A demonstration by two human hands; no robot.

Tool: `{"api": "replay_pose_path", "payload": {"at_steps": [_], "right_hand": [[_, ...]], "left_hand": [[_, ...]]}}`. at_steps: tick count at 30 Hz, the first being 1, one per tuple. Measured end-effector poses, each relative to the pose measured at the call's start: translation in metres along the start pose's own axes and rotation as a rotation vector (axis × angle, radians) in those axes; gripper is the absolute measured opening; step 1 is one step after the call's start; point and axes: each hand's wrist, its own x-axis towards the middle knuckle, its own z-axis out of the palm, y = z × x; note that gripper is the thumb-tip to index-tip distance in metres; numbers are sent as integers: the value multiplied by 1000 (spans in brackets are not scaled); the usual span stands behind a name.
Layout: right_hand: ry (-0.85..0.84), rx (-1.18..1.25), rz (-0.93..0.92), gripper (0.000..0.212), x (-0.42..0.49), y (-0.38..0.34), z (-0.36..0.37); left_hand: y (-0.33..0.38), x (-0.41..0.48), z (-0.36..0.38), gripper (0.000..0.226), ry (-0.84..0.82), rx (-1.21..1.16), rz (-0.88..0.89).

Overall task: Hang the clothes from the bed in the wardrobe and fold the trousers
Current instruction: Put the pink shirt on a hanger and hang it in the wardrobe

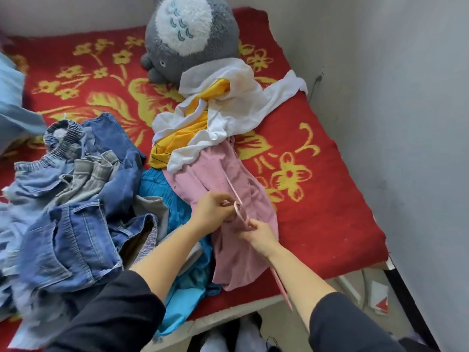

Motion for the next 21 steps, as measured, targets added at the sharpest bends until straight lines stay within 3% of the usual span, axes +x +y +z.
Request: {"api": "replay_pose_path", "payload": {"at_steps": [2, 6, 9, 12, 16, 17, 18, 21], "right_hand": [[68, -30, -44, 18, 0, -11, -4], [144, -33, -148, 12, -4, -56, -34], [147, -5, -197, 16, -16, -96, -58], [127, -4, -267, 11, -33, -129, -79], [108, 90, -355, 33, -61, -168, -101], [83, 138, -383, 37, -70, -178, -105], [56, 165, -412, 39, -78, -189, -109], [-30, 117, -498, 29, -100, -221, -130]], "left_hand": [[15, -2, -11, 10, -60, 40, 30], [30, -5, -36, 22, -114, 372, 39], [40, -9, -49, 20, -68, 465, 45], [55, -12, -52, 29, 71, 406, -1], [93, -21, -49, 4, 47, 394, -6], [102, -24, -47, 16, 34, 367, -17], [108, -24, -46, 26, 33, 305, -22], [136, -24, -56, 22, 173, -69, -35]]}}
